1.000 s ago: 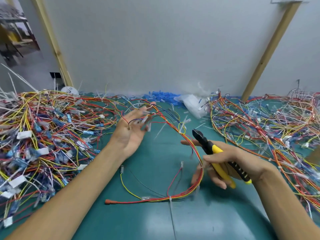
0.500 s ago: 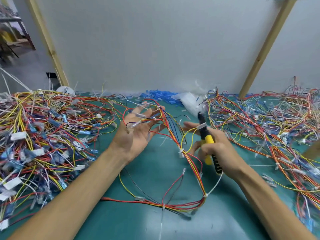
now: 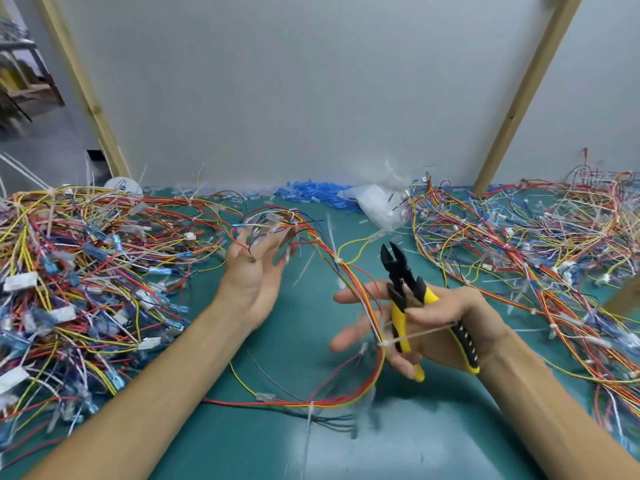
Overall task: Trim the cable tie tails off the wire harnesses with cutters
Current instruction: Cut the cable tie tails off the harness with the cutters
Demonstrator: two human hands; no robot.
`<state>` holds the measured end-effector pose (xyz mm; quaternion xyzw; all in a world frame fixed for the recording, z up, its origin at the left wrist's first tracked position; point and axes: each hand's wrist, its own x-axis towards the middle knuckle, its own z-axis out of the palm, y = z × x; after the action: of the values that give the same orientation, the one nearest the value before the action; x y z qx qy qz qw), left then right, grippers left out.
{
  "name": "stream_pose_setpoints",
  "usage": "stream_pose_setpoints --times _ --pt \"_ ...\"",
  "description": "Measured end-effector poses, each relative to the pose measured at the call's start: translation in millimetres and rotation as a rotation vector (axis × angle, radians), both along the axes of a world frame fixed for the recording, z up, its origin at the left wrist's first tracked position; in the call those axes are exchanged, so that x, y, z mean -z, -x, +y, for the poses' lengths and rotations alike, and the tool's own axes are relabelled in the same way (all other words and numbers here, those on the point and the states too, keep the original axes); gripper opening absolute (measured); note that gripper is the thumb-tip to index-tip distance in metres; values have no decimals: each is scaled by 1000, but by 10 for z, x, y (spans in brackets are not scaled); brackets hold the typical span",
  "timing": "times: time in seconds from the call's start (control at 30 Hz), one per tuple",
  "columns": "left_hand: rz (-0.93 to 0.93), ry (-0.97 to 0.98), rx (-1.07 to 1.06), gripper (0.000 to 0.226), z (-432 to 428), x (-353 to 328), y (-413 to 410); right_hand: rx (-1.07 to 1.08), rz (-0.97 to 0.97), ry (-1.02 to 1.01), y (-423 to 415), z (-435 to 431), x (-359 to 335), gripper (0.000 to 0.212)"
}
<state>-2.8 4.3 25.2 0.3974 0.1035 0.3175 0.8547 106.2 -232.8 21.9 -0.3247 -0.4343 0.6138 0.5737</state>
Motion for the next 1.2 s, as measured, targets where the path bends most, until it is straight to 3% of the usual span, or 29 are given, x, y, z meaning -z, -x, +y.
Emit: stream_pose_setpoints --times 0.13,0.17,0.23,0.37,0.47,0.57,0.63,0.77,0.83,0.93,1.07,1.2 --pt "125 -34 -105 13 100 34 -42 143 -158 56 36 32 -8 51" --pt "134 -3 -108 24 131 36 -37 174 -133 59 49 34 -6 49" --pt "107 39 -46 35 177 25 -3 184 -23 30 87 30 -14 41" --pt "17 68 152 29 156 8 58 102 329 -122 148 10 -120 27" --pt "17 46 216 15 154 6 68 172 539 -100 98 -28 -179 28" --pt "41 84 177 14 199 19 71 292 295 135 49 -47 -180 31" --pt "54 98 150 9 213 14 77 207 156 288 52 -57 -156 37" --pt "73 52 205 11 189 -21 88 -9 -9 334 96 -21 -126 48" --pt "75 30 222 11 182 -35 93 2 -90 325 68 53 -101 51" --pt "89 -26 177 17 187 -46 80 240 -247 464 -36 148 -42 41" --pt "101 -90 142 11 169 -40 52 615 -310 423 -139 98 24 39" --pt "72 -141 128 49 132 8 36 906 -406 414 -55 104 69 52"
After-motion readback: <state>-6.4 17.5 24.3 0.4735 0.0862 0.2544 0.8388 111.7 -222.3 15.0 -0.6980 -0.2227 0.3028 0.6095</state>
